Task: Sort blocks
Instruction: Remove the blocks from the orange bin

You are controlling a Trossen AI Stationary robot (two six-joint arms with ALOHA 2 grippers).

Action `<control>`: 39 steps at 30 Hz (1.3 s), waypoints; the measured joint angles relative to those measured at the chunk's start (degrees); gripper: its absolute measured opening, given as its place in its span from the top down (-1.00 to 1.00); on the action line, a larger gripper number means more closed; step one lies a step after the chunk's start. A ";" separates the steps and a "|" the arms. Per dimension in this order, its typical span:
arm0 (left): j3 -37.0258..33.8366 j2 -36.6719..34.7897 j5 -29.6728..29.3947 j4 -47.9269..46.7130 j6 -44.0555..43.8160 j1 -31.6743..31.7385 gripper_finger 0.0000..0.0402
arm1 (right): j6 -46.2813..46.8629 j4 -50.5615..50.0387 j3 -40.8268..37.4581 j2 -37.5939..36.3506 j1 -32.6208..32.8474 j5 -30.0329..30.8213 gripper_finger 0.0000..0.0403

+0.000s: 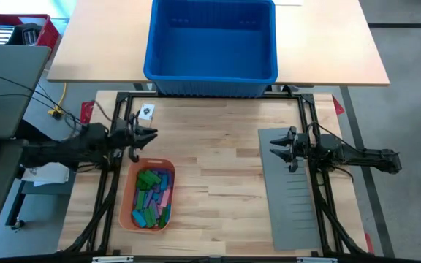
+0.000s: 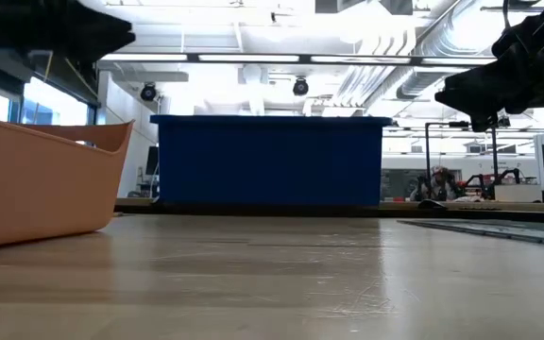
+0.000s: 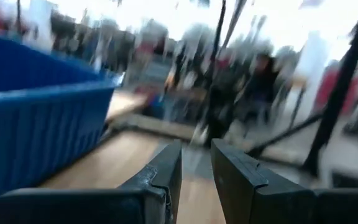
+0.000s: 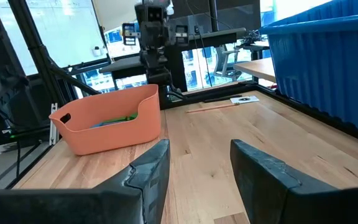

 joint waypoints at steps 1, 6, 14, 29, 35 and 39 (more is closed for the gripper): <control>3.31 3.02 -0.95 -4.37 0.52 -0.60 0.61 | -0.01 0.01 0.01 0.00 0.01 0.00 0.18; 21.50 19.99 -0.75 -30.29 -0.97 -2.98 0.50 | 0.00 -0.01 0.00 0.02 0.00 0.00 0.18; 39.42 43.85 6.81 -58.64 -11.93 -5.53 0.09 | 0.01 0.01 0.00 0.00 -0.01 0.00 0.18; 44.63 57.02 13.09 -85.54 -40.24 -7.13 -0.12 | -0.01 0.01 -0.01 0.02 0.01 0.00 0.18; 44.25 53.06 14.86 -87.72 -62.32 -12.50 -0.12 | 0.01 0.01 -0.01 0.02 -0.01 0.00 0.18; 41.15 50.64 18.29 -88.11 -72.22 -15.59 -0.12 | -0.01 0.00 0.00 0.00 -0.01 0.00 0.18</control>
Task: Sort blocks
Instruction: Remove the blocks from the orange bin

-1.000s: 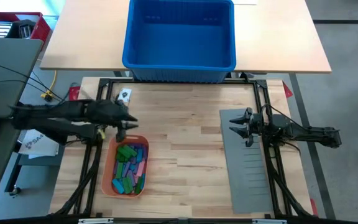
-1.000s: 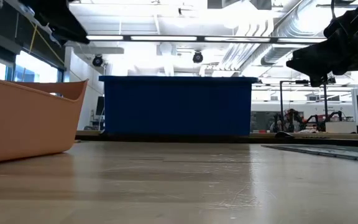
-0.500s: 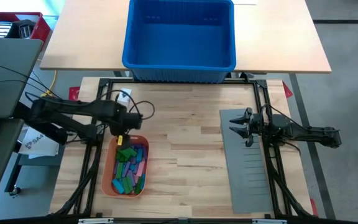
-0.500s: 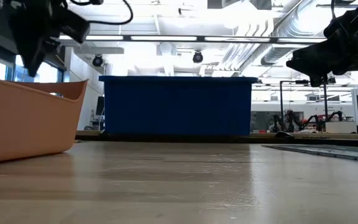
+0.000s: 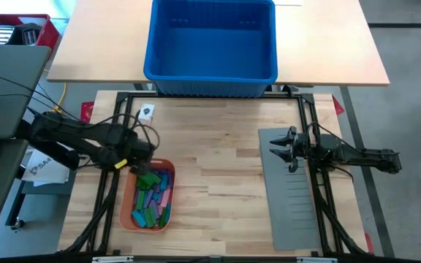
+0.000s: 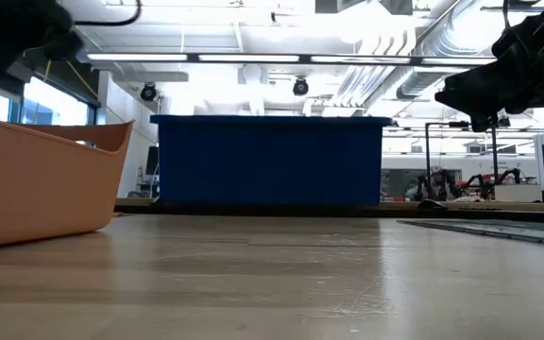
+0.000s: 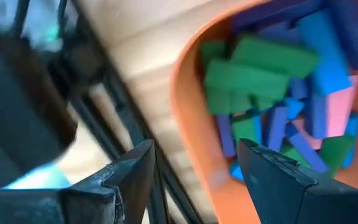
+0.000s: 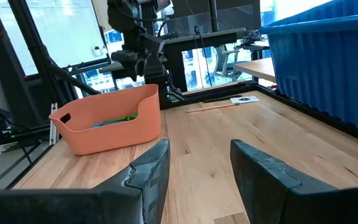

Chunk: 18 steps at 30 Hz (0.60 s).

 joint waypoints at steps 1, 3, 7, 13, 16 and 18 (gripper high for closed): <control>-1.13 -0.44 1.66 1.07 -2.01 -0.83 -0.12 | 0.00 0.01 0.01 0.02 0.01 0.00 0.18; -3.49 -0.94 4.91 4.40 -5.73 -2.61 -0.12 | 0.01 0.01 0.00 0.01 0.01 0.00 0.18; -7.55 -1.15 10.19 13.72 -12.59 -6.04 -0.12 | 0.00 0.01 -0.01 0.00 0.02 0.00 0.18; -10.80 -0.98 12.15 19.19 -20.43 -10.35 -0.12 | 0.00 0.00 0.00 0.02 0.02 0.00 0.18; -11.72 -1.00 12.70 19.44 -22.75 -11.84 -0.12 | 0.00 -0.01 0.01 0.02 0.00 0.00 0.18; -12.77 -1.00 12.74 20.35 -23.55 -12.49 -0.08 | 0.00 0.00 0.01 0.02 0.02 0.00 0.18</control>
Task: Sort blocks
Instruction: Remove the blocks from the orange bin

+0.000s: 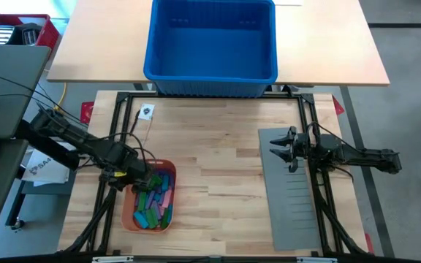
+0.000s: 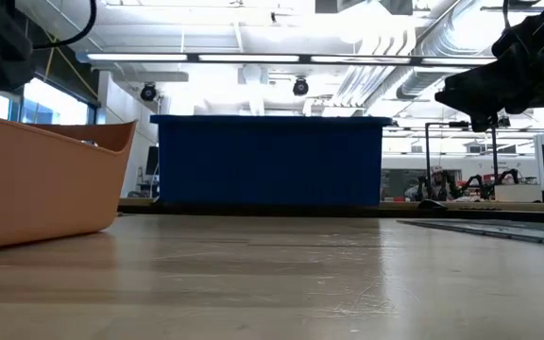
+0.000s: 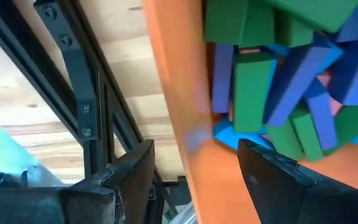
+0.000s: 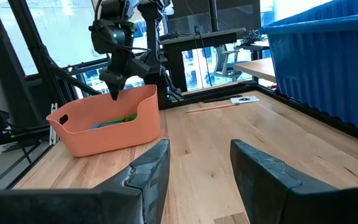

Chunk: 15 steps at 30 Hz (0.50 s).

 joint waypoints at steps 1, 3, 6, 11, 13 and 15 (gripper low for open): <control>-0.77 0.00 0.01 1.25 -0.43 -0.21 -0.05 | 0.00 0.00 -0.02 -0.01 -0.02 0.00 0.18; -2.46 0.02 0.07 4.38 -1.20 -0.54 0.04 | 0.01 0.00 0.00 0.00 -0.01 0.00 0.18; -5.86 0.02 0.15 10.48 -1.32 -0.06 0.25 | 0.00 0.00 -0.02 -0.01 0.00 0.00 0.18; -8.61 0.00 -1.40 15.24 0.59 3.08 0.68 | 0.00 -0.01 0.00 0.00 -0.02 0.00 0.18; -8.84 -0.06 -2.86 15.56 2.37 5.11 0.84 | 0.01 0.00 -0.01 -0.02 -0.01 0.00 0.18; -8.86 -0.07 -3.72 15.43 4.92 7.37 0.95 | 0.00 0.00 0.00 -0.01 0.00 0.00 0.18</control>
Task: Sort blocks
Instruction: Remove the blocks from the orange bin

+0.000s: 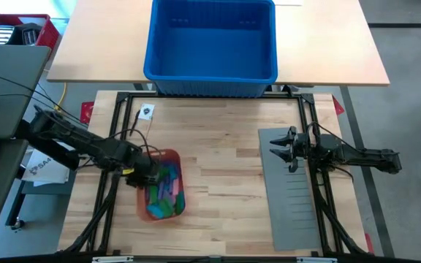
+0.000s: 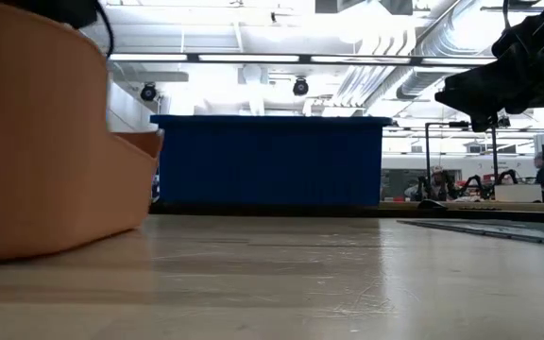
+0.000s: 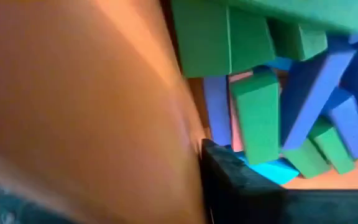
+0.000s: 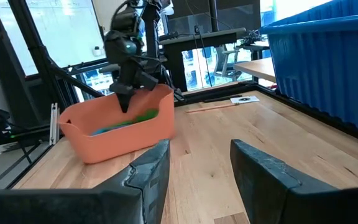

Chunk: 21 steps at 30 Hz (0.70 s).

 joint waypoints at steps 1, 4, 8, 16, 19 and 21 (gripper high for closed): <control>0.03 0.00 -0.04 0.00 1.41 1.19 0.96 | 0.00 0.00 0.00 0.02 0.00 0.00 0.18; 0.44 0.13 0.19 -0.12 7.39 5.73 0.95 | 0.00 0.00 -0.01 0.02 -0.02 0.00 0.18; 1.03 0.17 -0.63 -0.15 15.64 12.74 0.97 | 0.01 0.00 -0.02 0.01 -0.01 0.00 0.18; 6.79 3.26 -0.50 -2.13 34.62 25.89 0.99 | 0.00 0.00 0.00 0.00 0.00 0.00 0.18; 12.77 8.27 -0.88 -6.30 42.80 28.61 0.99 | 0.00 0.00 -0.01 0.00 0.00 0.00 0.18; 17.68 12.59 -1.74 -10.05 48.83 29.97 0.99 | 0.00 0.00 0.00 0.01 -0.01 0.00 0.18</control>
